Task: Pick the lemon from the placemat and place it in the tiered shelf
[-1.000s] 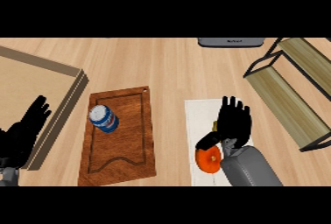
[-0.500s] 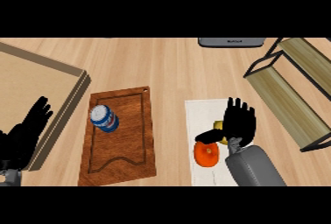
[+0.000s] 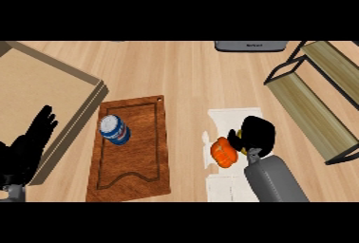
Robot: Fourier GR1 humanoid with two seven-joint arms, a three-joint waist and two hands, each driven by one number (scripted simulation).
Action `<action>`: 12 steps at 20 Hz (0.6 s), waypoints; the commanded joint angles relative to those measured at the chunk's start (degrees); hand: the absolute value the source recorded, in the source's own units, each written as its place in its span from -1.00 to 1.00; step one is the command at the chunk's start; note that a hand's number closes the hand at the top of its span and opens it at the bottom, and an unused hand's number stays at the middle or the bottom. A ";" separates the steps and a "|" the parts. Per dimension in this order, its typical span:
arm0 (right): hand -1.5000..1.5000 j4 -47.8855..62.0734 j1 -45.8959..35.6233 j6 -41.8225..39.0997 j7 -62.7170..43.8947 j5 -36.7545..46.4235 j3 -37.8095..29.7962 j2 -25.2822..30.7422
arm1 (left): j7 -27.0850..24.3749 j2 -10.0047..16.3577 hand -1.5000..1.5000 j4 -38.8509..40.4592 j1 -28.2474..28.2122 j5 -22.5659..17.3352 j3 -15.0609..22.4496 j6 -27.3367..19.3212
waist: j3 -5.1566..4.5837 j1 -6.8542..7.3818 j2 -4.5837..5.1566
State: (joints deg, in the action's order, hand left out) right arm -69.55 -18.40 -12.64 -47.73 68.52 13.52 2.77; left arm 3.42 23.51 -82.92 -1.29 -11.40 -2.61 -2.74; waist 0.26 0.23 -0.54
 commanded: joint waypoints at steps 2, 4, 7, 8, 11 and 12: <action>1.00 6.74 0.63 4.44 3.02 3.09 2.29 -0.72 | -0.01 -0.80 0.00 4.07 1.62 1.00 -0.89 1.51 | -0.26 -0.01 0.64; 1.00 1.11 -0.30 -1.05 3.03 2.24 1.24 1.61 | 2.74 -0.65 0.00 2.77 1.45 0.46 -1.87 2.04 | -0.26 -0.16 0.53; 1.00 -3.26 4.96 1.00 3.33 5.08 3.94 3.39 | -0.97 -0.94 0.00 5.87 1.25 1.25 -2.77 3.32 | -0.28 -0.48 0.50; 1.00 -2.83 3.32 0.49 2.35 5.81 4.07 2.10 | 1.35 -2.02 0.00 3.71 2.15 2.04 -2.69 1.43 | -0.27 -0.29 0.50; 1.00 -5.02 2.08 2.47 1.77 7.40 4.71 0.99 | 0.67 -2.67 0.00 5.36 3.27 2.87 -2.24 2.54 | -0.27 -0.33 0.53; 1.00 -10.53 3.59 0.02 0.45 7.79 5.88 1.36 | 2.41 -1.10 0.00 1.66 0.67 0.75 -3.85 3.98 | -0.27 -0.31 0.41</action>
State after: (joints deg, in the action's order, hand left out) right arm -73.94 -16.20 -11.54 -45.73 74.32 17.35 4.47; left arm 4.75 22.66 -81.68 -0.03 -9.81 -5.51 -0.20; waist 0.37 0.05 -0.39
